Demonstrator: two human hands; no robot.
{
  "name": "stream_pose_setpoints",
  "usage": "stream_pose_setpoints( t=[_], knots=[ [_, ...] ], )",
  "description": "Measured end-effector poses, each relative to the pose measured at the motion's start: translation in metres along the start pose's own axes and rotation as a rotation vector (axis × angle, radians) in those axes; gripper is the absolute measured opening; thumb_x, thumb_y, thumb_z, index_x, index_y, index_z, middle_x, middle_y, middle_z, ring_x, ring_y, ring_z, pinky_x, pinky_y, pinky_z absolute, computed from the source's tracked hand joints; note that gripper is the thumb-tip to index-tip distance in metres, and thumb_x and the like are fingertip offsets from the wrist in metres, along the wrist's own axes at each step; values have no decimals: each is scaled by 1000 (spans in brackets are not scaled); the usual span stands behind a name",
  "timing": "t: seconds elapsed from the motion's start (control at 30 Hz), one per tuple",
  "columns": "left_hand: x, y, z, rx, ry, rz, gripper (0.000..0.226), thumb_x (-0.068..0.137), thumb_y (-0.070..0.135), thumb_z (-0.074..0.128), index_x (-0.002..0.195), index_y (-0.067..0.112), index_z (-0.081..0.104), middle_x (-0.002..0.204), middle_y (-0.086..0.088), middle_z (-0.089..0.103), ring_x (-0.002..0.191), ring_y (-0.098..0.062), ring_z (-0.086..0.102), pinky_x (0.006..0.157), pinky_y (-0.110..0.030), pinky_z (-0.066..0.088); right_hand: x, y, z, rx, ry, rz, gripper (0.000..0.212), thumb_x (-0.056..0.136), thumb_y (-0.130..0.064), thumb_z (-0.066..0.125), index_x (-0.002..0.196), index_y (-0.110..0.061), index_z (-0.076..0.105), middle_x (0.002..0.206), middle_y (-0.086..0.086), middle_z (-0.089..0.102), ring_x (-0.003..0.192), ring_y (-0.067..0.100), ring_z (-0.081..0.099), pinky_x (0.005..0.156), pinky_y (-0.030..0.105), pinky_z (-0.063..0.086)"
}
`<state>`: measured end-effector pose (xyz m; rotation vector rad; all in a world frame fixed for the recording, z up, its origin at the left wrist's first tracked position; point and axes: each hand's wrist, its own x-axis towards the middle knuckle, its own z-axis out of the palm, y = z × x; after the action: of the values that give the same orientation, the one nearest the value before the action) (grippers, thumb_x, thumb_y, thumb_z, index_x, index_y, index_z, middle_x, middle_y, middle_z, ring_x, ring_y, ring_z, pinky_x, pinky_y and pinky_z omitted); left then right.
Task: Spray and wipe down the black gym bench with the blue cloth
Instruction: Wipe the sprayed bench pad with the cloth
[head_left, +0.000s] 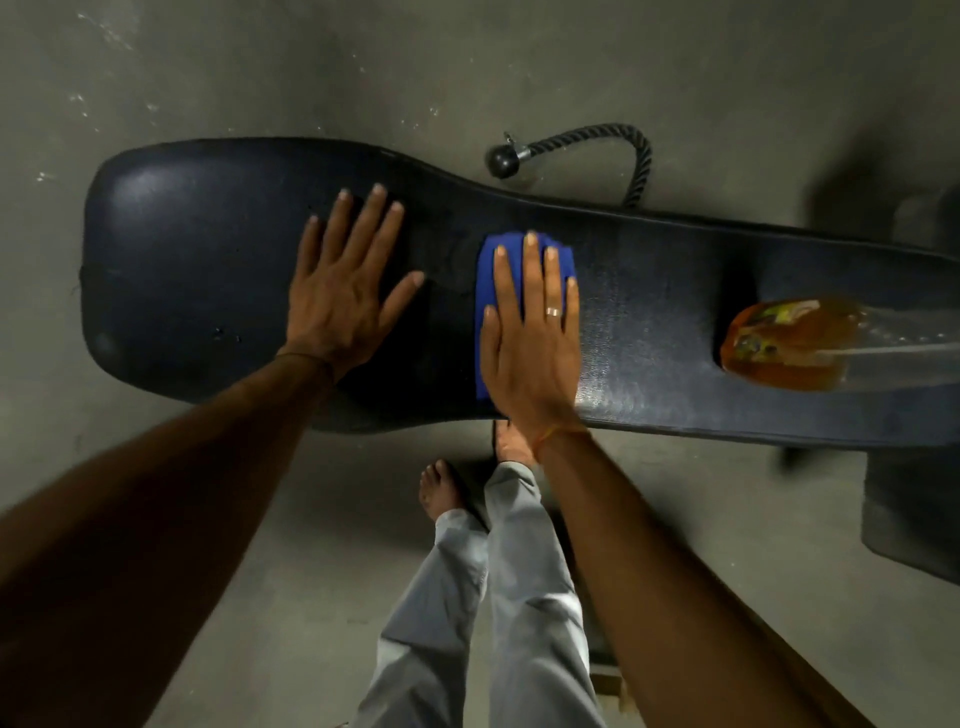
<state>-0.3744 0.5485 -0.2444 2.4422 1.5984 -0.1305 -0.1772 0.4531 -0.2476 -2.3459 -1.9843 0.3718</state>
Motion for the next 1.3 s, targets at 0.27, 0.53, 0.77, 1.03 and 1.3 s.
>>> stream_pose_setpoints(
  t=[0.27, 0.53, 0.77, 1.03, 1.3],
  knots=[
    [-2, -14, 5, 44, 27, 6, 72, 104, 62, 20, 165, 26, 6, 173, 1, 0, 160, -24, -2, 129, -50, 6, 38, -21, 4, 31, 65, 29, 59, 110, -37, 20, 165, -16, 10, 172, 13, 5, 160, 30, 3, 129, 51, 11],
    [-1, -19, 8, 33, 44, 24, 71, 105, 59, 24, 165, 25, 8, 173, 0, 2, 160, -24, 0, 129, -52, 9, 45, -30, 4, 12, 35, -42, 58, 110, -36, 22, 165, -20, 11, 173, 11, 6, 160, 28, 4, 129, 50, 11],
    [-2, -19, 6, 21, 54, 22, 70, 105, 59, 23, 165, 25, 10, 173, 0, 4, 160, -23, 1, 129, -51, 9, 29, -43, 6, 2, 38, -36, 59, 111, -36, 21, 165, -16, 8, 173, 12, 3, 160, 28, 1, 129, 50, 9],
    [-3, -21, 10, 18, 64, 22, 69, 106, 58, 23, 165, 25, 10, 173, 0, 5, 160, -24, 1, 129, -51, 8, 63, -43, 10, -37, 79, -54, 59, 110, -36, 21, 165, -16, 11, 172, 12, 8, 160, 29, 6, 130, 49, 10],
    [-7, -18, 8, -18, 101, -108, 64, 106, 52, 26, 164, 25, 16, 173, 0, 7, 160, -26, 3, 127, -57, 7, 5, -45, 15, 48, 99, -53, 67, 109, -46, 31, 162, -7, 22, 171, 13, 17, 159, 28, 15, 130, 45, 14]
  ],
)
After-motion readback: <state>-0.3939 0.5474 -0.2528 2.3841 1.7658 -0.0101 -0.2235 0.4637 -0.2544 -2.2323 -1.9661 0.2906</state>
